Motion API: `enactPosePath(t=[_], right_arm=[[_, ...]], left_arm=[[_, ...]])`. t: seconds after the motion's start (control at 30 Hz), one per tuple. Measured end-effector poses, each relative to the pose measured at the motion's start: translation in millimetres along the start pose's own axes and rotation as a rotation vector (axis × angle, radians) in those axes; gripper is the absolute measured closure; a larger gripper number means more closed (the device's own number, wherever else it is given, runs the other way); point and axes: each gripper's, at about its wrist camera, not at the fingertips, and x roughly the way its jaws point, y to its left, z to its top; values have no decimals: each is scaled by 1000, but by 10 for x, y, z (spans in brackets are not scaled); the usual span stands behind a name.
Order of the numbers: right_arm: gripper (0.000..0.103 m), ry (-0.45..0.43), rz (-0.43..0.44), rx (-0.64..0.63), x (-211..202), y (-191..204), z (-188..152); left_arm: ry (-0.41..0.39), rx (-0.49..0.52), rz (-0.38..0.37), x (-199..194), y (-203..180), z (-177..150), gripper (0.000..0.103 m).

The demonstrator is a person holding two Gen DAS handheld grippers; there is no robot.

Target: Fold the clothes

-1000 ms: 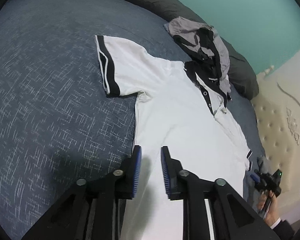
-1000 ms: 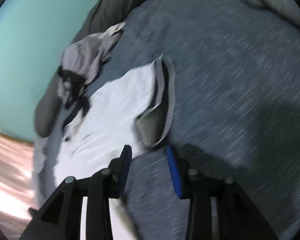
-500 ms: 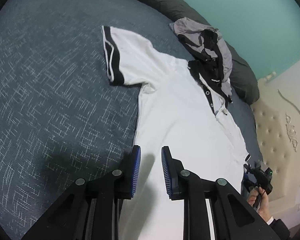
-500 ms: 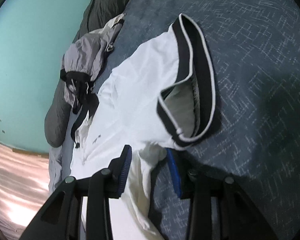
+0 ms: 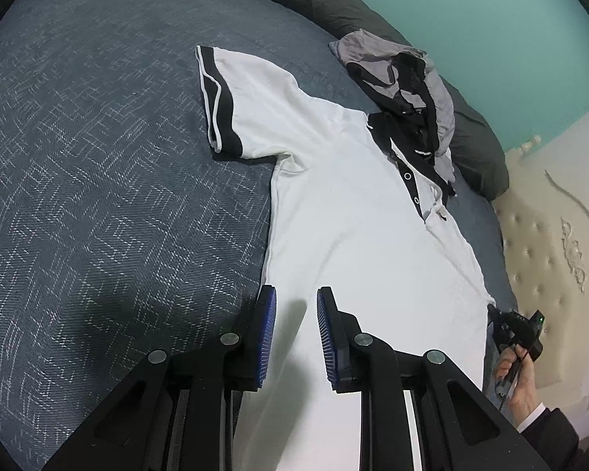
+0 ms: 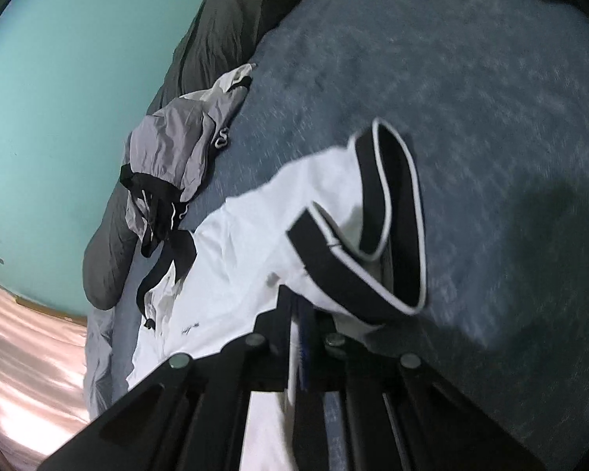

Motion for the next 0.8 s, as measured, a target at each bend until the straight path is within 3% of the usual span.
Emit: enactPosePath(t=[0.37,0.8], right_arm=[[102,-1,-41,-53,135,104,224],[102,-6,-9,-32,-185,-103,-117]], left_arm=[[8,8,-3,31,-20,-23,79],[-5,1,-15,-17,-23,-9,79]])
